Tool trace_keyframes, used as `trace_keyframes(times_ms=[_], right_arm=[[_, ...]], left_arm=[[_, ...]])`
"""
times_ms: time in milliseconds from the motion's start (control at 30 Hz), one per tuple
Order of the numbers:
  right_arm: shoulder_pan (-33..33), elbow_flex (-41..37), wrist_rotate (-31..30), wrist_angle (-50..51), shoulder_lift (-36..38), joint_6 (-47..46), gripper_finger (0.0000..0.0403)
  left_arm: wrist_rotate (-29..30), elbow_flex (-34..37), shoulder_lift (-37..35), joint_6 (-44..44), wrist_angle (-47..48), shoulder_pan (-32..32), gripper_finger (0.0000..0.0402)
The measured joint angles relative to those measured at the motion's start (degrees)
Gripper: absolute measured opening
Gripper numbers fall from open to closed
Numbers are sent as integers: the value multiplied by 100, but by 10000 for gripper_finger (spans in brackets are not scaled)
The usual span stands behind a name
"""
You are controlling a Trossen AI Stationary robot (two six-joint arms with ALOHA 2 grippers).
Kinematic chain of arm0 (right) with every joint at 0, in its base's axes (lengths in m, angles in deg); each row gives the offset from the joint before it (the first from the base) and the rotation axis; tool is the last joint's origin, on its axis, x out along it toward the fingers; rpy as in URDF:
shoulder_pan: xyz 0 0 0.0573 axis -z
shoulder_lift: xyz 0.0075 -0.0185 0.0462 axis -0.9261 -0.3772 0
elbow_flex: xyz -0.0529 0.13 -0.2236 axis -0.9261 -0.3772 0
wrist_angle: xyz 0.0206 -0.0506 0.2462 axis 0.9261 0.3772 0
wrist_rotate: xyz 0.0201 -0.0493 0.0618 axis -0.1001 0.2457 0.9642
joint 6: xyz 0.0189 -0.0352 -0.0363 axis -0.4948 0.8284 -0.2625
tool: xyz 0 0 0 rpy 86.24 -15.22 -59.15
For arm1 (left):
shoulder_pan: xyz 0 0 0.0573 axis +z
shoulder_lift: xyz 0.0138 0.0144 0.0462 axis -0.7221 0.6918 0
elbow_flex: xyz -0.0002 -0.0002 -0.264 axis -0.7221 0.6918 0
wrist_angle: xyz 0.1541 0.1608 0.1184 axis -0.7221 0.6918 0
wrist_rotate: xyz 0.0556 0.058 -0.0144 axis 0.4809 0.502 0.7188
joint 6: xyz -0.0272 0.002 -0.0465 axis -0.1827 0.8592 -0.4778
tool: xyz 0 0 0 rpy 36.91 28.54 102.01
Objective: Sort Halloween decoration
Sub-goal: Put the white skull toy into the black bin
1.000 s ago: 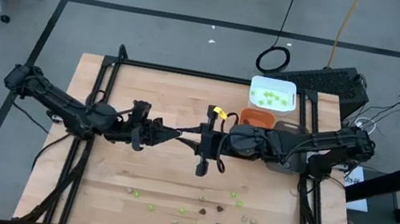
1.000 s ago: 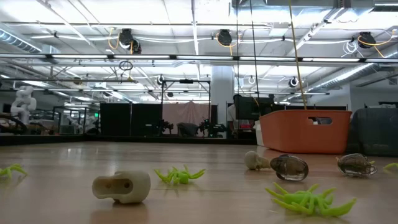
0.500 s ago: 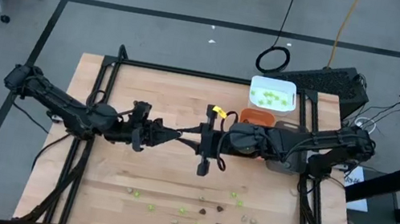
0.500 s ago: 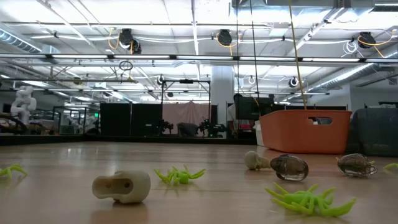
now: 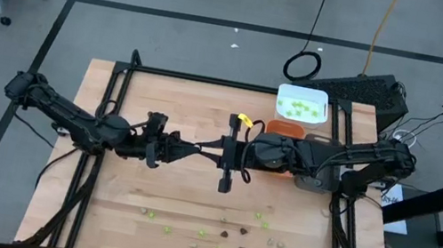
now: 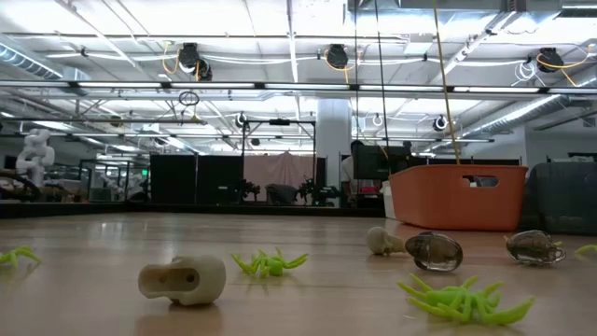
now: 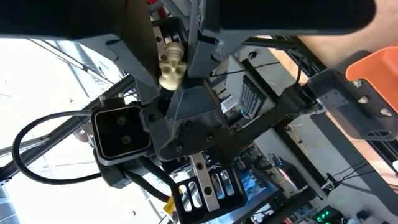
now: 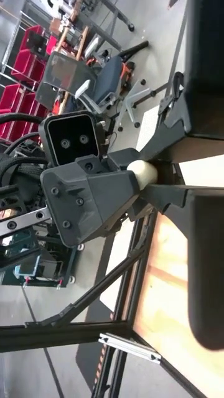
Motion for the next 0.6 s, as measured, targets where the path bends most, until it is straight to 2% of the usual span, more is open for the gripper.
trace_keyframes(times_ms=[433,600], right_arm=[[6,0,2,77,-3,-247,17],[6,0,-5,168,-6,-270,17]], left_arm=[[10,0,-2,-151,9,9,77],[63,0,0,-271,20,9,102]])
